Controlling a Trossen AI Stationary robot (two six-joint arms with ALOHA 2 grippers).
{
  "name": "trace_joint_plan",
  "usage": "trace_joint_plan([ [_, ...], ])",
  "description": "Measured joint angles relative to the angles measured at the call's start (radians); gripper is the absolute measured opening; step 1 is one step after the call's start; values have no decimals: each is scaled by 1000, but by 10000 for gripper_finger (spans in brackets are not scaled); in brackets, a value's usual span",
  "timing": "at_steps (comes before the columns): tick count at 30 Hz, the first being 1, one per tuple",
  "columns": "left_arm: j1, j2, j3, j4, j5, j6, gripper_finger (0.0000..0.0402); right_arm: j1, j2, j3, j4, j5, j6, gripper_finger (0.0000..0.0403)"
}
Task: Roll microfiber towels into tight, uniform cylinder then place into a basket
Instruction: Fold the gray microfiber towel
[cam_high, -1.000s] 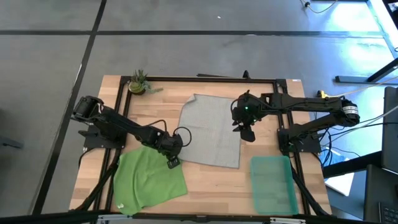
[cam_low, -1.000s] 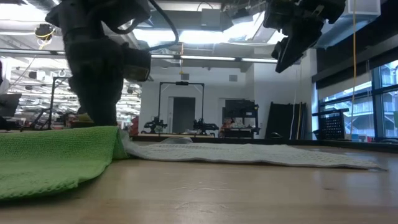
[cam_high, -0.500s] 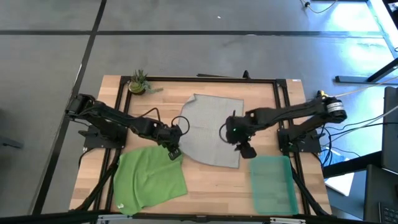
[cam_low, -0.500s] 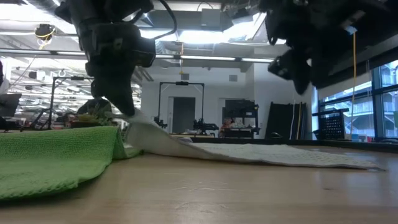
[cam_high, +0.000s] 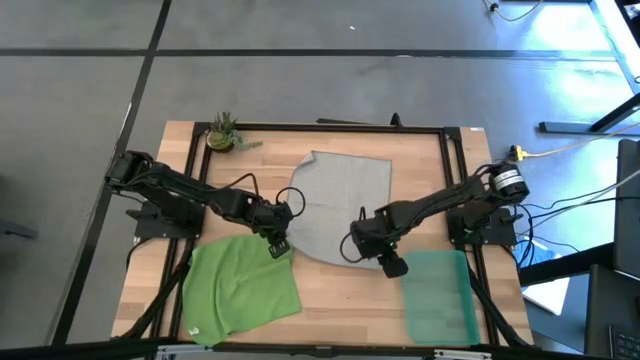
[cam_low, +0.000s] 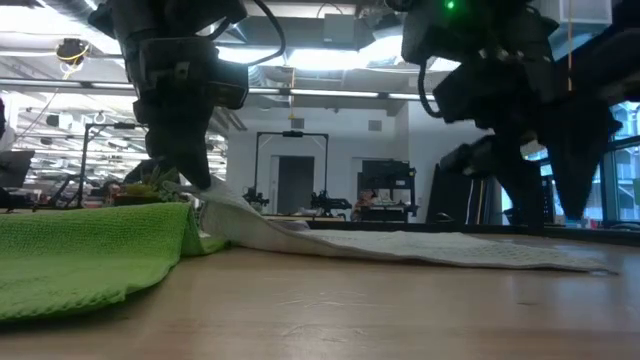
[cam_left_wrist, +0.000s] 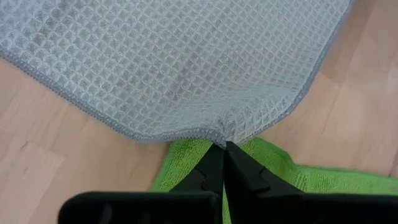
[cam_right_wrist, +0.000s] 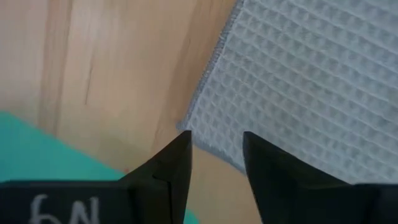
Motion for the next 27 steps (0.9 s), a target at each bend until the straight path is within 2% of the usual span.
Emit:
trace_joint_plan([
  [7,0,0,0,0,3,22,0,30,69,0,38,4,31,144],
  [14,0,0,0,1,26,25,0,41,133,8,40,76,156,139],
  [17,0,0,0,1,30,25,0,41,136,9,41,82,179,111],
  [22,0,0,0,1,30,25,0,39,138,12,41,97,206,15],
  [27,2,-25,0,-1,30,24,0,31,145,42,-2,97,227,5],
])
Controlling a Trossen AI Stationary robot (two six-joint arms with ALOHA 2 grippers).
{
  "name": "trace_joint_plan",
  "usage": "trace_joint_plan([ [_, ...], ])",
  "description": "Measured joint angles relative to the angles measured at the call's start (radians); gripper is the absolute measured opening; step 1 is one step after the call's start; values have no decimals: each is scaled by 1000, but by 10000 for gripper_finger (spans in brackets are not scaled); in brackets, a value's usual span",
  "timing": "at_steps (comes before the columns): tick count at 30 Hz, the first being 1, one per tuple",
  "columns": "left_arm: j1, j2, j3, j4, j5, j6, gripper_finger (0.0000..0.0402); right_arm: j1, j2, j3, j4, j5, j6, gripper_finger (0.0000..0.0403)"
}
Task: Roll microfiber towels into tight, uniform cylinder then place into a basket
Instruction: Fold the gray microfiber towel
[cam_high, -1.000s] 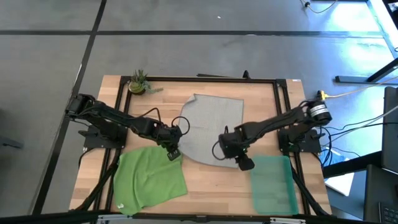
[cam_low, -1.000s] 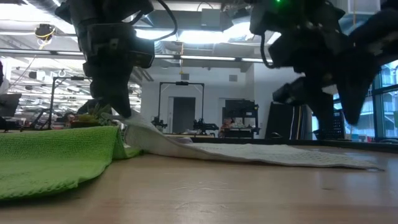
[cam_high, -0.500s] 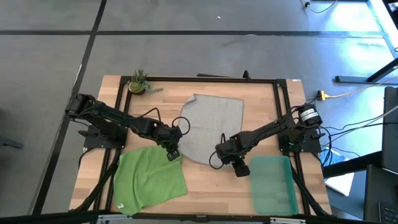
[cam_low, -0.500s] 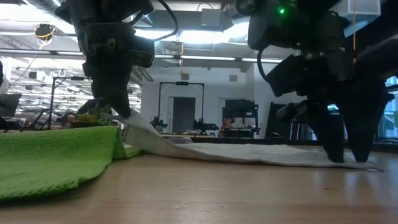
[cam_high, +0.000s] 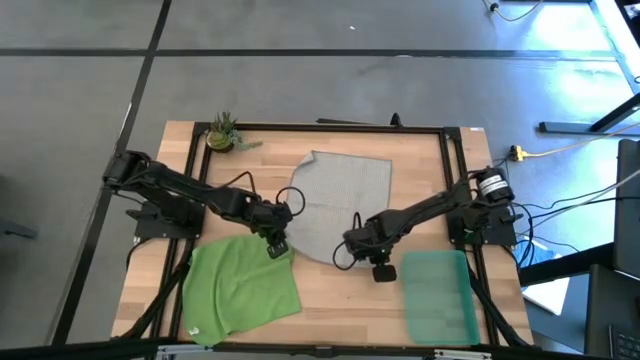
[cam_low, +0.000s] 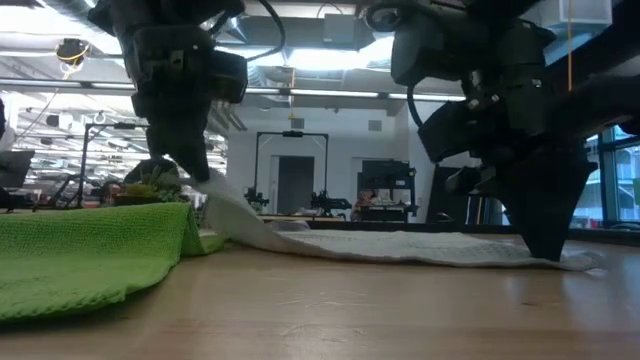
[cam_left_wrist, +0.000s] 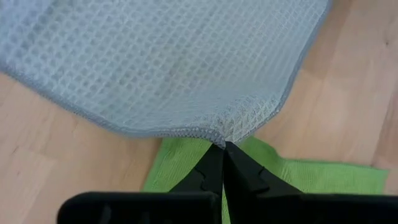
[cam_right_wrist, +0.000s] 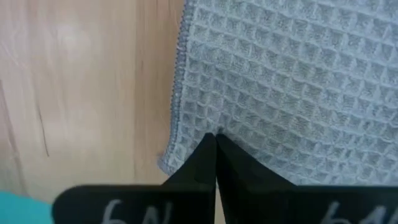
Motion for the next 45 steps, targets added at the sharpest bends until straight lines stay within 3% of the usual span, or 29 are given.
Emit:
trace_joint_plan([
  [15,38,-112,0,-140,-10,15,0,-84,6,209,-251,114,2,2],
  [25,66,-161,0,-201,-89,18,0,-162,3,342,-415,208,5,1],
  [36,230,-151,16,-194,-110,78,0,-277,2,398,-595,415,5,0],
  [45,400,-40,58,-80,-111,196,0,-435,2,399,-609,516,-39,0],
])
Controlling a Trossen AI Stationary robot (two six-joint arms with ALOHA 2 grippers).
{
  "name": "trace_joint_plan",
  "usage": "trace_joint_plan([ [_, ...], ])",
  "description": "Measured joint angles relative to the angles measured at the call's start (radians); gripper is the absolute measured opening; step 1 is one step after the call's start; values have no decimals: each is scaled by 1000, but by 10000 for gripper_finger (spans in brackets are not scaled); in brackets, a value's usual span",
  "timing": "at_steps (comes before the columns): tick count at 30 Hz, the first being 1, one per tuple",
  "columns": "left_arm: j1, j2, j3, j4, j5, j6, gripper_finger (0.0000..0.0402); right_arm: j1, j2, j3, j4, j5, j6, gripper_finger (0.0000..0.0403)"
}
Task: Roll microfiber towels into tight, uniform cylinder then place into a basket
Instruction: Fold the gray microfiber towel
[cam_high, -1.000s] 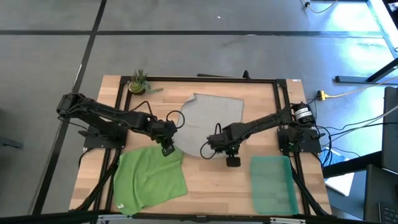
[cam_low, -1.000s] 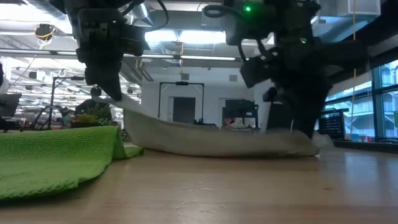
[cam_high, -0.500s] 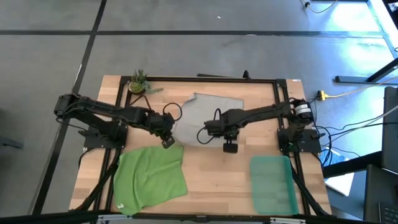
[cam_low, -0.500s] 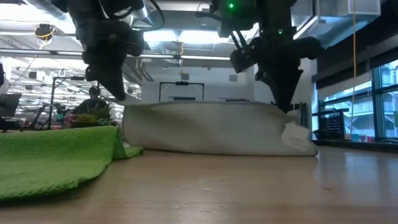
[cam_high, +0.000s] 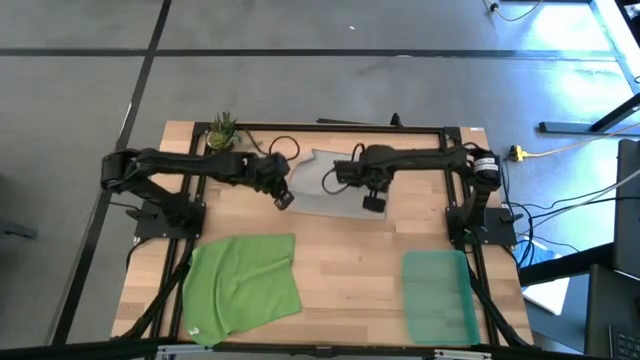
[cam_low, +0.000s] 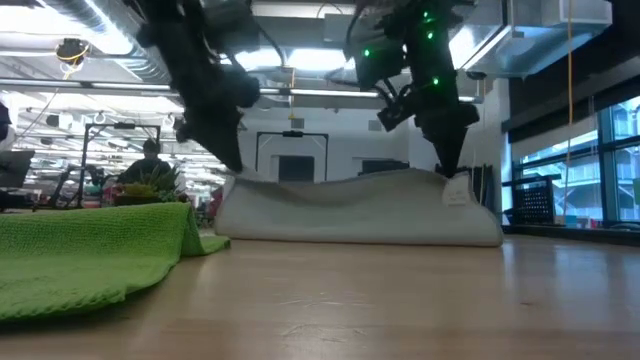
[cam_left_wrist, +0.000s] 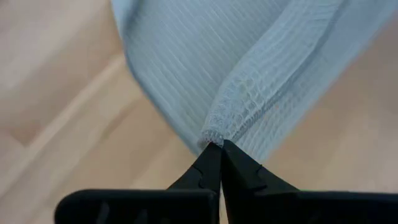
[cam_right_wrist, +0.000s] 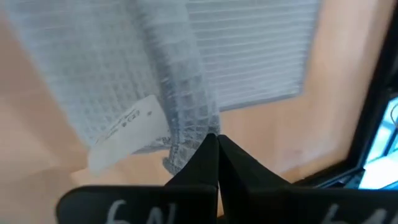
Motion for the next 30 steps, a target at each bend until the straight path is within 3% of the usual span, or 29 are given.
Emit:
trace_joint_plan([
  [11,166,150,0,268,2,2,0,-215,-1,0,45,74,-61,0],
  [19,201,239,0,364,65,1,2,-303,-1,0,76,12,-144,3],
  [30,202,254,0,502,35,-25,61,-351,-1,0,125,-32,-147,47],
])
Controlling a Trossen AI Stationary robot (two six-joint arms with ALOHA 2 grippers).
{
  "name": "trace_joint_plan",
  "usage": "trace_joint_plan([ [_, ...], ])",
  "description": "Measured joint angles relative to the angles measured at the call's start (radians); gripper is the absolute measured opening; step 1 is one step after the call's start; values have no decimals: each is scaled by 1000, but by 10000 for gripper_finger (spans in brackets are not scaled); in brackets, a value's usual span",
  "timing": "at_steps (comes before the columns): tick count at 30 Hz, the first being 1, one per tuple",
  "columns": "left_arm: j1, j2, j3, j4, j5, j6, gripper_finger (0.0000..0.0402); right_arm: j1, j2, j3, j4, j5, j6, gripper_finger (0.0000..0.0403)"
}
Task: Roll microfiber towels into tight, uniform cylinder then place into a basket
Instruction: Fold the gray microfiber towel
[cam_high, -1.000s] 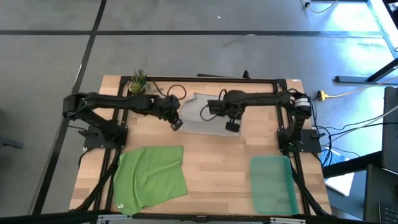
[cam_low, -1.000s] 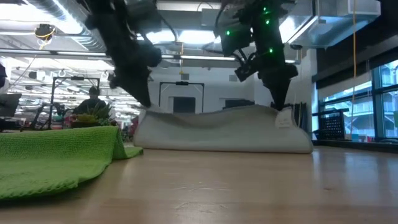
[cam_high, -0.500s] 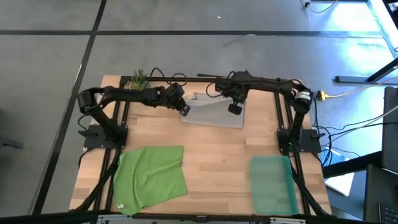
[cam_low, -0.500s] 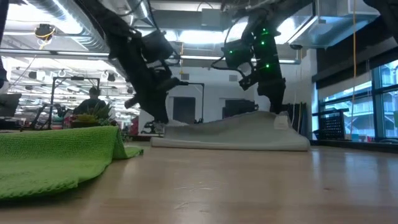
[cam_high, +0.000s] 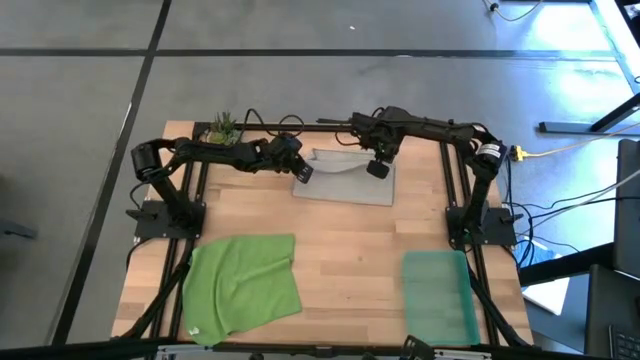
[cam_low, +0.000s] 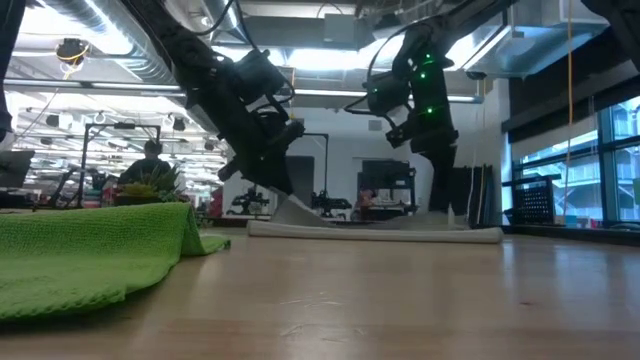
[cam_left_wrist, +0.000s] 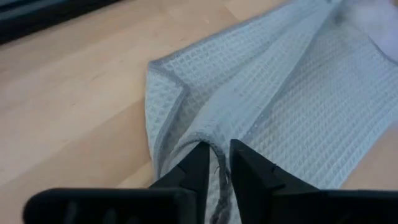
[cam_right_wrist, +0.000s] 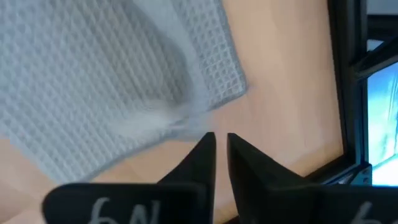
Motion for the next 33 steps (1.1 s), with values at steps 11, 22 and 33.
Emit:
trace_joint_plan([
  [11,43,0,0,42,-108,-26,101,-13,0,0,82,32,-4,141],
  [22,59,-27,1,75,178,140,100,9,-2,-16,41,-321,-27,155],
  [33,-69,43,0,-49,168,393,99,102,-2,-222,256,-501,7,155],
])
